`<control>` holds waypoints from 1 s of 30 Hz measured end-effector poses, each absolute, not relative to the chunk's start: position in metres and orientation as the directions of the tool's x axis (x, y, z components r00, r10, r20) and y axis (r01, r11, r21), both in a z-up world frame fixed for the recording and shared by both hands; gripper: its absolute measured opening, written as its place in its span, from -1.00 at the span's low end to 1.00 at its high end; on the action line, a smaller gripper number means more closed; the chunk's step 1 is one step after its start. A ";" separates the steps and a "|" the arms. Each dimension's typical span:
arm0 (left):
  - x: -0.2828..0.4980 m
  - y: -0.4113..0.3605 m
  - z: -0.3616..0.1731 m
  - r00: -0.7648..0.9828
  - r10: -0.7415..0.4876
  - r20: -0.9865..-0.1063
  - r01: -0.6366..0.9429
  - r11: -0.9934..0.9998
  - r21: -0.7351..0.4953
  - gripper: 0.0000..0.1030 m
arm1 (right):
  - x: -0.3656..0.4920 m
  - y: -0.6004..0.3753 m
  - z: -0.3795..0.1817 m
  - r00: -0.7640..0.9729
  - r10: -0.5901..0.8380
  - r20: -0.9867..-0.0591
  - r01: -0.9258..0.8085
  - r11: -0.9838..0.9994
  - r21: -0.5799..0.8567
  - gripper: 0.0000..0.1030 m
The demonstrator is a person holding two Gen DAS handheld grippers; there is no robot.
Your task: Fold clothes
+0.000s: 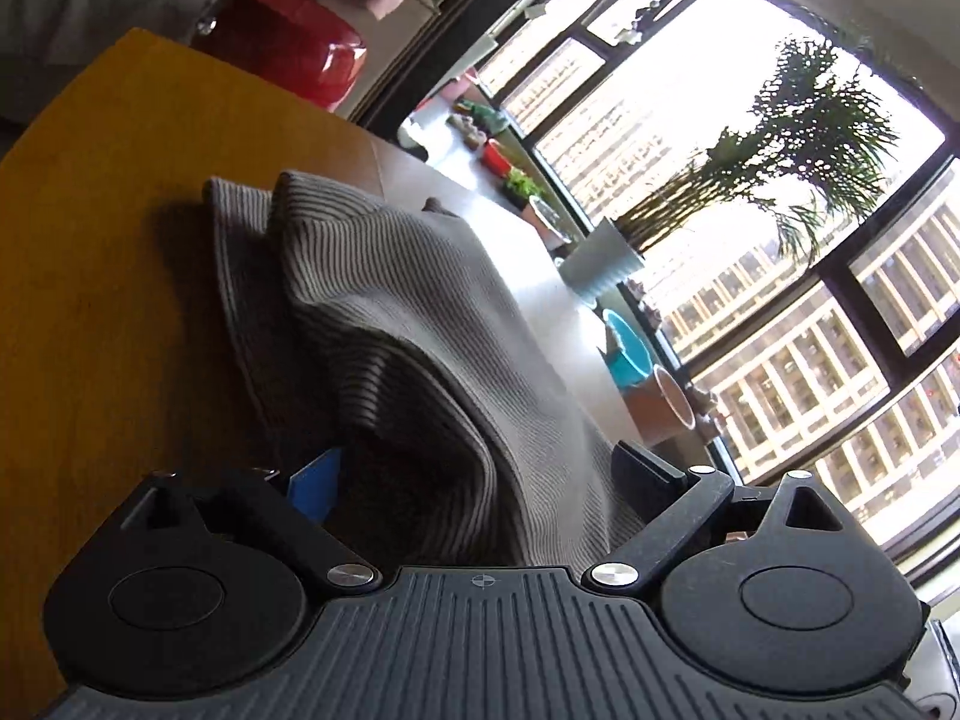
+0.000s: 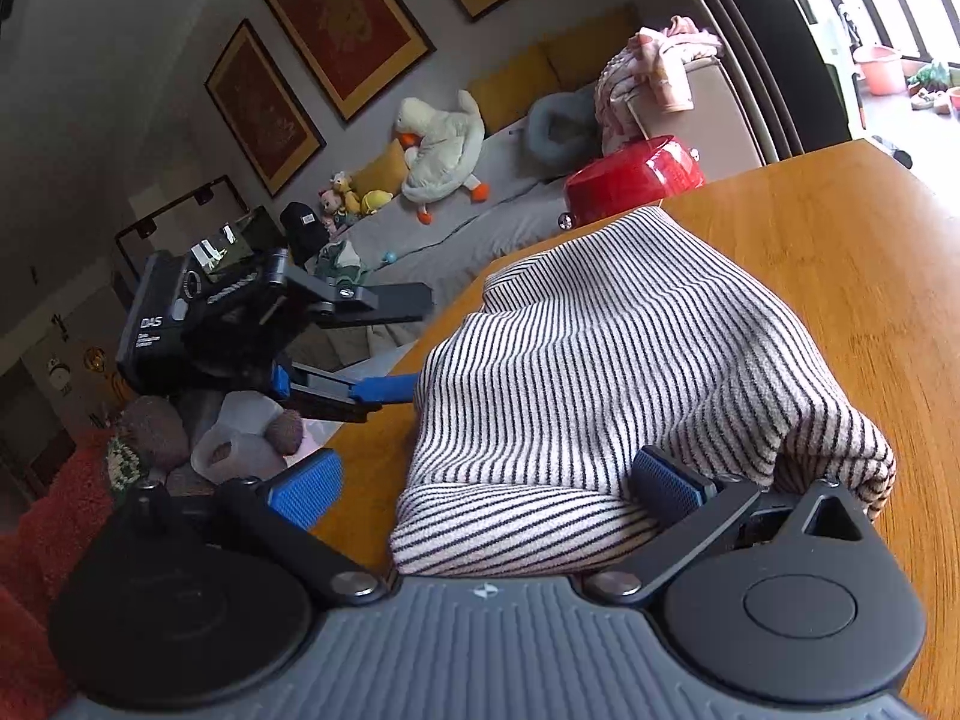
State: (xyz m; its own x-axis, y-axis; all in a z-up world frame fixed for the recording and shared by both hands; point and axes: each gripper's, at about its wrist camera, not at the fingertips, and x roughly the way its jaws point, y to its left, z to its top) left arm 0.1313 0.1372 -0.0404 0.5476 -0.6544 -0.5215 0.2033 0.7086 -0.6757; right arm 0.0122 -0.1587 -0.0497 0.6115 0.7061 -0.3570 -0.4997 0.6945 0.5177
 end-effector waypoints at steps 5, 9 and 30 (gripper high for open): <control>0.139 0.141 -0.011 0.580 -0.727 -0.367 0.258 0.591 -0.764 0.72 | 0.014 -0.163 -0.051 0.608 0.718 -0.338 -0.495 0.676 0.546 1.00; 0.124 0.156 0.045 0.715 -0.655 -0.245 0.347 0.636 -0.689 0.82 | 0.016 -0.167 -0.053 0.606 0.727 -0.323 -0.489 0.661 0.570 1.00; 0.121 0.164 -0.060 0.589 -0.723 -0.361 0.143 0.534 -0.833 0.88 | 0.016 -0.172 -0.056 0.606 0.738 -0.298 -0.480 0.637 0.603 1.00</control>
